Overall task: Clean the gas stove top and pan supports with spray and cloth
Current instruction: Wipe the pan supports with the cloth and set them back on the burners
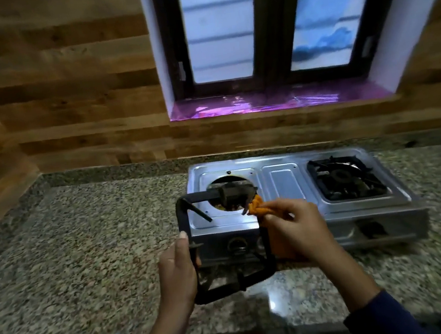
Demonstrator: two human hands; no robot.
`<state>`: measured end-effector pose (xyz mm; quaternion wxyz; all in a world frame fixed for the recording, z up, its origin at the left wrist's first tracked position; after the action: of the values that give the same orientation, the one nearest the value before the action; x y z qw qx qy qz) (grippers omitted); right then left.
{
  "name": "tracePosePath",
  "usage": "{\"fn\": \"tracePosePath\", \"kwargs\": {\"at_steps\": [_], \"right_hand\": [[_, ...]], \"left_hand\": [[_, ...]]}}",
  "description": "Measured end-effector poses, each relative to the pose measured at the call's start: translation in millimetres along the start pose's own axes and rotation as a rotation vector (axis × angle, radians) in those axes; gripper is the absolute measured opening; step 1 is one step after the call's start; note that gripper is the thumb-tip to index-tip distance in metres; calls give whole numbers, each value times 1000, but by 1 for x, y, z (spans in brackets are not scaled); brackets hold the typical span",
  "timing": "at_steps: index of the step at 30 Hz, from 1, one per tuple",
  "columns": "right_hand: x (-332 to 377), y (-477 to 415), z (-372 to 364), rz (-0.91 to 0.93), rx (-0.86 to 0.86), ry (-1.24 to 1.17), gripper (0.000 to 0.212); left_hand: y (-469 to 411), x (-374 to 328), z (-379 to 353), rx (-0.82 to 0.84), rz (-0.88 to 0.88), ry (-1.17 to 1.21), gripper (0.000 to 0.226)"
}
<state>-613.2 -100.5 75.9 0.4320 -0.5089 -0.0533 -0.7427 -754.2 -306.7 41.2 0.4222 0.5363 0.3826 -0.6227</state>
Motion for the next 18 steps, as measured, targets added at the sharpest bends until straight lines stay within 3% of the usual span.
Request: {"fn": "tracePosePath", "kwargs": {"at_steps": [3,5,8,10,12,14,16,18], "right_hand": [[-13,12,49,-290,-308,-393,15],[-8,15,71,-255,-465,-399,15],[12,24,65,-118,-434,-143,26],[10,37,53,-115,-420,11,32],[-4,51,46,-245,-436,-166,27],[-11,63,56,-344,-589,-435,19],[1,66,78,-248,-763,-450,23],[22,55,92,-46,-746,-306,27]], "left_hand": [[13,-2,-33,100,-28,15,62],[23,-9,-57,179,-77,9,69],[34,-25,-86,263,-171,-34,78],[39,-36,-100,282,-228,-59,66],[38,-38,-107,286,-227,-80,54],[35,-36,-114,325,-199,-91,51],[31,-31,-117,359,-172,-105,53],[31,-34,-124,412,-189,-136,54]]}}
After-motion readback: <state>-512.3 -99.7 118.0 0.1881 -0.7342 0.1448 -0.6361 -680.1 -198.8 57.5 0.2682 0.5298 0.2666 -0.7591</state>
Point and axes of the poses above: each hand's wrist, its own y-axis away from the middle knuckle, its own z-axis out of the back of the hand, x = y × z, the point moved 6 cm from there along -y, towards the middle knuckle, and after that the axes turned 7 degrees about z, right-handed, at the moved point
